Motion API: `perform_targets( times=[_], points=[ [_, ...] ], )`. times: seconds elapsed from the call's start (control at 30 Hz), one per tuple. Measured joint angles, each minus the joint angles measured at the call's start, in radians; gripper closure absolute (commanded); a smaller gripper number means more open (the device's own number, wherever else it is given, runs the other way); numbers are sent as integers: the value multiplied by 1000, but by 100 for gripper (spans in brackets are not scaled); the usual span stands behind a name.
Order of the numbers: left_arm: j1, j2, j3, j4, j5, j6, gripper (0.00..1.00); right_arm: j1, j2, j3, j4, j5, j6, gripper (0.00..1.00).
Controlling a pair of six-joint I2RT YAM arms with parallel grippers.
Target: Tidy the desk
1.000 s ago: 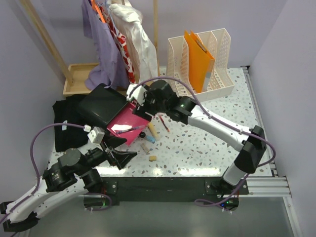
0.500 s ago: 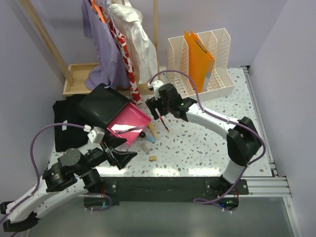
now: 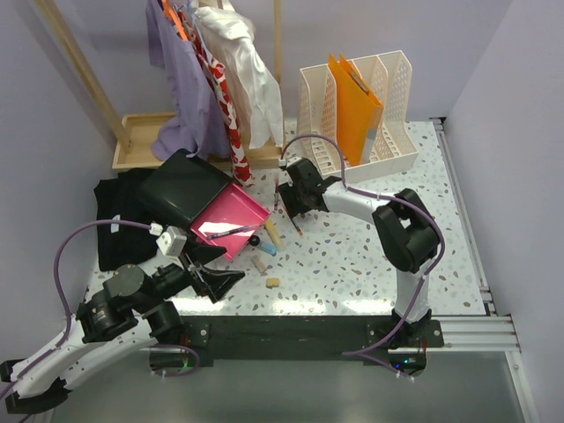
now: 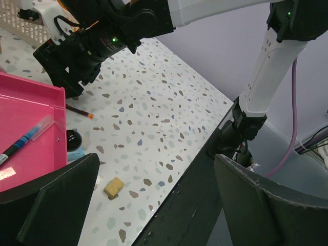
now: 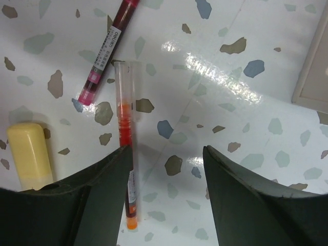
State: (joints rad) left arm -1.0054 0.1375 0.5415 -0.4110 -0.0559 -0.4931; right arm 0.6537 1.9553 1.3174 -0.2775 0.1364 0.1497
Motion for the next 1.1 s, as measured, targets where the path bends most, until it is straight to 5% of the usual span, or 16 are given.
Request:
perform_targets(
  times=[0.27, 0.5, 0.67, 0.83, 0.97, 1.1],
  points=[
    [4, 0, 0, 0, 0, 0, 0, 2, 3, 0, 1, -27, 1, 41],
    [4, 0, 0, 0, 0, 0, 0, 6, 21, 5, 14, -48, 6, 67],
    [4, 0, 0, 0, 0, 0, 0, 10, 23, 6, 17, -49, -2, 75],
    [4, 0, 0, 1, 0, 0, 0, 10, 26, 6, 22, -44, -13, 75],
    [4, 0, 0, 1, 0, 0, 0, 14, 37, 8, 24, -27, -29, 64],
    [5, 0, 0, 2, 0, 0, 0, 11, 52, 15, 23, -14, -46, 67]
  ],
)
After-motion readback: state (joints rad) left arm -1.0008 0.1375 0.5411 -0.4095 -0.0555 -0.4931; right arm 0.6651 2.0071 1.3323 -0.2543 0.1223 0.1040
